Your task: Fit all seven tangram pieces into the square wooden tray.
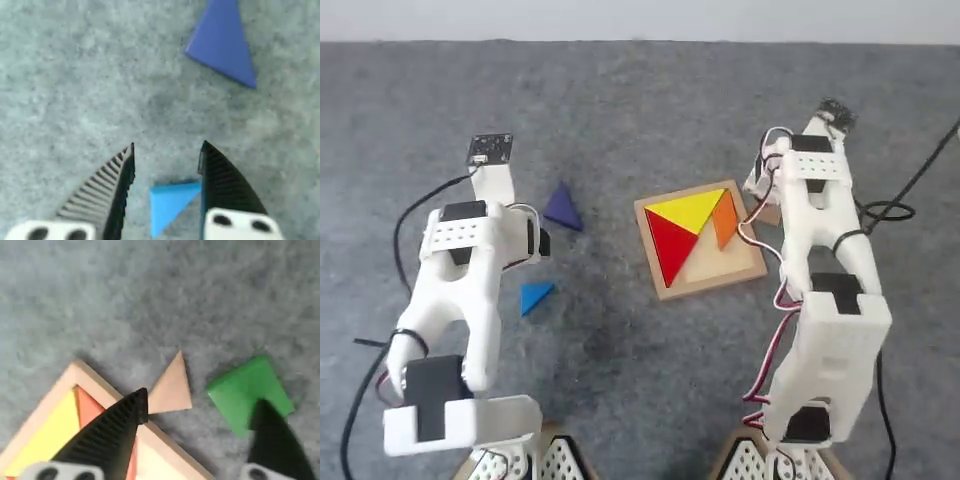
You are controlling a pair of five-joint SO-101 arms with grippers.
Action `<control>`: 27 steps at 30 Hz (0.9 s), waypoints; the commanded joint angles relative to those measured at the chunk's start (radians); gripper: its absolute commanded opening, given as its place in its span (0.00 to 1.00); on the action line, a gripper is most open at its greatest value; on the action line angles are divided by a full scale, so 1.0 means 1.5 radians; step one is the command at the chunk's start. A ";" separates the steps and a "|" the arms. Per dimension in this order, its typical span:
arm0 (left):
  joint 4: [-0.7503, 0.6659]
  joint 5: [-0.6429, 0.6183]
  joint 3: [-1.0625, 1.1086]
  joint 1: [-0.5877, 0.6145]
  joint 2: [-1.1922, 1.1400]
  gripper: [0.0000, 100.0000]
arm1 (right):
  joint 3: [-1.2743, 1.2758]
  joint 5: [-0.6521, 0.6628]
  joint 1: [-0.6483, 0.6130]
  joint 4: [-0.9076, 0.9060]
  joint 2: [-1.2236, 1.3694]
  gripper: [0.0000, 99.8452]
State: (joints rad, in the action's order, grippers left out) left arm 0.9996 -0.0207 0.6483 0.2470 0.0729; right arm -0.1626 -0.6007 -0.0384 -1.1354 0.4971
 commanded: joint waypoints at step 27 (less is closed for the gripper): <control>-0.008 -0.003 -0.002 0.002 0.041 0.21 | -0.064 0.095 0.088 0.017 0.082 0.15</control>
State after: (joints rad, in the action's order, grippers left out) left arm 0.9996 -0.0207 0.6483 0.2470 0.0729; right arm -0.2409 -0.4841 0.0107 -1.1293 0.5984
